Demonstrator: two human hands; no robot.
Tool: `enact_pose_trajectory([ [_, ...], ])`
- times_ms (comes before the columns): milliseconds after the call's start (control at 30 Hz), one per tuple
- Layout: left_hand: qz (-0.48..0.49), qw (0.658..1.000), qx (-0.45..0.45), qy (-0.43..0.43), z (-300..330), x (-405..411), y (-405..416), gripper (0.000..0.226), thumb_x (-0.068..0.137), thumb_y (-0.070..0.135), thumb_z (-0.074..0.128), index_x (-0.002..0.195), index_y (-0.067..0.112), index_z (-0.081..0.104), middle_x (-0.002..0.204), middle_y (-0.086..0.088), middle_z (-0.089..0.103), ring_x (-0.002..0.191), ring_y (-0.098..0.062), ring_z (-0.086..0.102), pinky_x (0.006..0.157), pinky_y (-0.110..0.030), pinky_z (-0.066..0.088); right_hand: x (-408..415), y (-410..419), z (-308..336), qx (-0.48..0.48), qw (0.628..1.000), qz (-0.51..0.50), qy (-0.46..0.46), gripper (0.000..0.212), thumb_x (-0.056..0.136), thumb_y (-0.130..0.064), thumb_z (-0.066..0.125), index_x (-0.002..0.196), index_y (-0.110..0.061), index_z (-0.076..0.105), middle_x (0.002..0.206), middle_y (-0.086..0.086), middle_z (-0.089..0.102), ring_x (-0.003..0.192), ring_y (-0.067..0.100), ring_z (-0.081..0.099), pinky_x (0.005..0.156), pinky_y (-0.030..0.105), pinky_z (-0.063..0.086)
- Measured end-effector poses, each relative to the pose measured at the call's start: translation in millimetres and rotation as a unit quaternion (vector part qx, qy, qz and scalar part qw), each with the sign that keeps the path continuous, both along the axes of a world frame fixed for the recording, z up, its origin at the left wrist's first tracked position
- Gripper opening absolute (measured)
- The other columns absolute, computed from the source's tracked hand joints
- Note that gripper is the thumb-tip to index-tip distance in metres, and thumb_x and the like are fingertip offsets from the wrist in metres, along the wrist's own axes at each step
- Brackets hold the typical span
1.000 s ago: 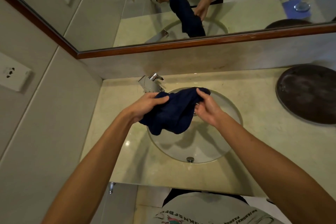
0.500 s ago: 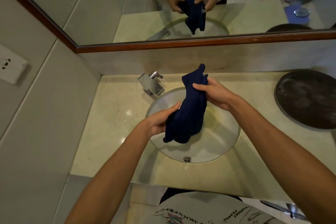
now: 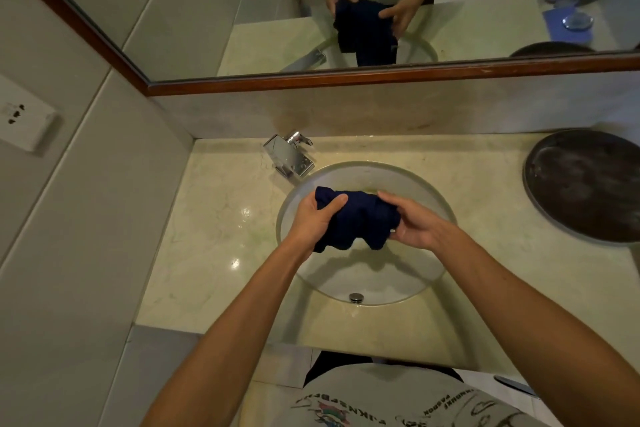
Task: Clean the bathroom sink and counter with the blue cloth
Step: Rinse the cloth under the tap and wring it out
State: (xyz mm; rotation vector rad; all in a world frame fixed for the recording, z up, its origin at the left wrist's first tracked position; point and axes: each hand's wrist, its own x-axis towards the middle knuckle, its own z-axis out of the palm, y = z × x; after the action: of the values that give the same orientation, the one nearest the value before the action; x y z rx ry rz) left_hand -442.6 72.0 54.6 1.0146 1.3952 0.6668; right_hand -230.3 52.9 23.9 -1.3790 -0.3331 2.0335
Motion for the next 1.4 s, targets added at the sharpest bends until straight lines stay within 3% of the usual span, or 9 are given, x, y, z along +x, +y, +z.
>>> enact_pose_trajectory([
  [133,0.024,0.993,0.015,0.116,-3.7,2.1,-4.7,0.03,0.092,0.034,0.074,0.111,0.018,0.057,0.103,0.003,0.067,0.096,-0.013,0.066,0.072,-0.022,0.049,-7.7,0.5,5.1,-0.009,0.992,-0.064,-0.105,0.025,0.089,-0.019,0.076,0.111,-0.008,0.071,0.118,0.012,0.073,0.102,0.023,0.068,0.082,0.035,0.056],
  [300,0.055,0.98,0.001,0.189,-4.9,5.9,-8.0,0.057,0.089,0.036,0.077,0.132,0.012,0.05,0.13,-0.007,0.063,0.104,-0.021,0.061,0.078,-0.026,0.047,-15.4,6.9,11.6,0.043,0.961,-0.107,-0.25,0.079,0.086,-0.018,0.079,0.15,-0.016,0.034,0.127,0.007,0.054,0.113,0.026,0.061,0.089,0.039,0.057],
  [433,0.064,0.988,-0.028,0.136,2.3,0.6,2.0,0.092,0.085,0.029,0.083,0.158,0.017,0.029,0.151,-0.007,0.049,0.133,-0.03,0.053,0.109,-0.042,0.047,-9.3,12.0,18.5,0.133,0.933,-0.06,-0.329,0.052,0.089,-0.022,0.072,0.133,-0.036,0.048,0.128,0.001,0.056,0.121,0.024,0.057,0.106,0.042,0.05],
  [533,0.02,0.997,-0.046,0.054,5.8,-11.1,11.2,0.064,0.077,0.016,0.088,0.135,0.025,0.062,0.132,-0.008,0.068,0.116,-0.025,0.067,0.102,-0.045,0.055,-0.7,20.2,29.8,0.201,0.928,-0.023,-0.314,0.028,0.093,-0.014,0.071,0.118,-0.025,0.067,0.117,-0.001,0.064,0.119,0.026,0.062,0.105,0.042,0.052],
  [633,-0.059,0.995,-0.001,0.08,19.2,-16.2,19.0,0.045,0.07,0.008,0.09,0.109,0.027,0.076,0.103,-0.001,0.078,0.099,-0.022,0.074,0.09,-0.037,0.06,14.2,25.8,46.4,0.237,0.927,0.09,-0.276,0.063,0.08,-0.012,0.087,0.137,-0.016,0.06,0.124,0.007,0.066,0.114,0.024,0.066,0.102,0.035,0.054],
  [800,-0.11,0.946,0.114,0.281,40.5,-3.6,27.7,0.025,0.079,0.016,0.086,0.103,0.021,0.081,0.094,0.002,0.077,0.083,-0.013,0.069,0.068,-0.019,0.049,8.0,37.2,59.4,0.324,0.708,0.306,-0.548,0.058,0.078,-0.02,0.088,0.131,-0.015,0.066,0.12,0.001,0.066,0.112,0.023,0.063,0.094,0.032,0.049],
  [967,-0.109,0.92,0.166,0.337,39.7,-2.3,26.3,0.022,0.082,0.029,0.085,0.097,0.013,0.08,0.112,0.004,0.061,0.095,-0.008,0.058,0.079,-0.026,0.044,15.3,42.6,60.6,0.368,0.607,0.316,-0.63,0.029,0.089,-0.038,0.075,0.113,-0.023,0.078,0.142,0.008,0.045,0.13,0.028,0.044,0.104,0.042,0.044],
  [1133,-0.089,0.972,0.138,0.169,28.7,-7.4,24.1,0.03,0.092,0.038,0.07,0.08,0.018,0.051,0.082,0.004,0.061,0.074,-0.011,0.056,0.071,-0.034,0.046,25.9,30.2,66.5,0.316,0.799,0.194,-0.474,0.015,0.084,-0.039,0.079,0.081,-0.024,0.077,0.079,-0.002,0.075,0.077,0.016,0.071,0.073,0.04,0.056],
  [1400,0.022,0.998,0.051,0.006,6.7,45.6,-7.8,0.042,0.1,0.048,0.057,0.126,0.017,0.044,0.113,0.001,0.063,0.104,-0.014,0.065,0.085,-0.027,0.054,-36.7,3.0,50.1,0.246,0.849,-0.05,-0.464,0.014,0.085,-0.036,0.075,0.088,-0.023,0.07,0.079,-0.011,0.071,0.074,0.006,0.069,0.063,0.021,0.048],
])
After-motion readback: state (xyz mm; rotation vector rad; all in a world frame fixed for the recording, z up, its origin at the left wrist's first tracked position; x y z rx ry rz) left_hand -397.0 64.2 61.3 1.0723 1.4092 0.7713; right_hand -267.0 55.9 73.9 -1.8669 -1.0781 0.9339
